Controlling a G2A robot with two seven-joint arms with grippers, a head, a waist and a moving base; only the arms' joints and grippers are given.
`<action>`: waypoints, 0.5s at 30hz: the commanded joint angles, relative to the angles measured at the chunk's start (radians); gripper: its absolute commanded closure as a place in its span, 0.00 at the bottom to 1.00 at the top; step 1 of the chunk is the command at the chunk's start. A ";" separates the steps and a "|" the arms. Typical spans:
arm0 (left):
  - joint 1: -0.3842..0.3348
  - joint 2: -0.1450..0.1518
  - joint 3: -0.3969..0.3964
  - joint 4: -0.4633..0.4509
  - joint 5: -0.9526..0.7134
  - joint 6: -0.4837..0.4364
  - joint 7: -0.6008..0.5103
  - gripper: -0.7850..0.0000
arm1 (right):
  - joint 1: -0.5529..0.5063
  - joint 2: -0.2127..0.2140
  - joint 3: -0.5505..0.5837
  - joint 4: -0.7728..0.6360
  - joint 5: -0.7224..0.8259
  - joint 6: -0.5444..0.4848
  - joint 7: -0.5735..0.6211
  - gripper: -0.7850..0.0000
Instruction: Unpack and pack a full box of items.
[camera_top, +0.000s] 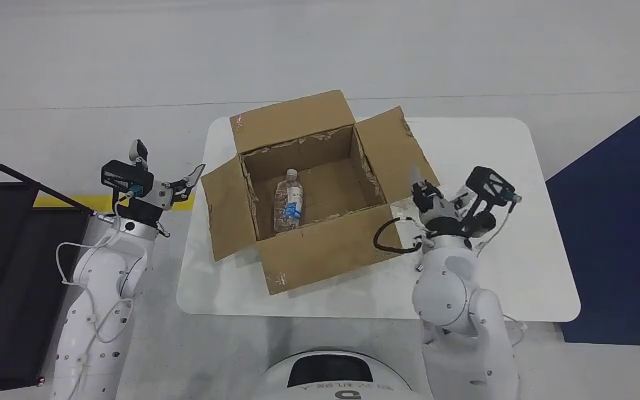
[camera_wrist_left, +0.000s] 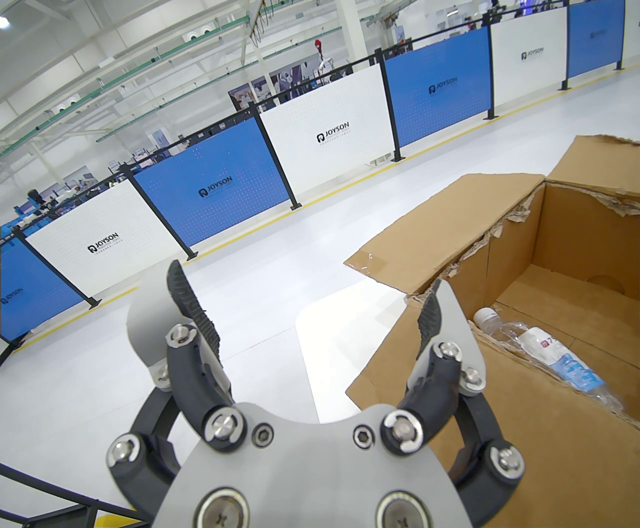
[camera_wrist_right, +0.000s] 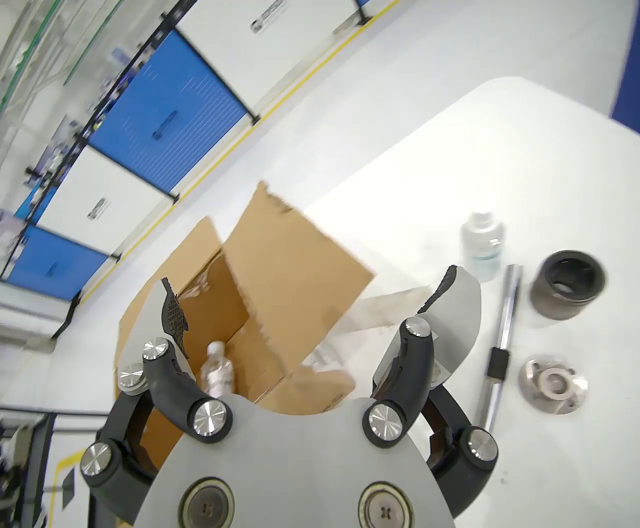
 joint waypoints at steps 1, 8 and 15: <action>0.000 0.000 0.000 0.000 0.000 0.000 0.000 0.00 | -0.005 0.002 -0.011 -0.017 -0.022 -0.003 0.021 0.00; 0.000 0.000 0.000 0.000 0.000 0.000 0.000 0.00 | -0.005 0.002 -0.011 -0.017 -0.022 -0.003 0.021 0.00; 0.000 0.000 0.000 0.000 0.000 0.000 0.000 0.00 | 0.009 0.007 -0.064 0.015 0.040 -0.151 0.081 0.00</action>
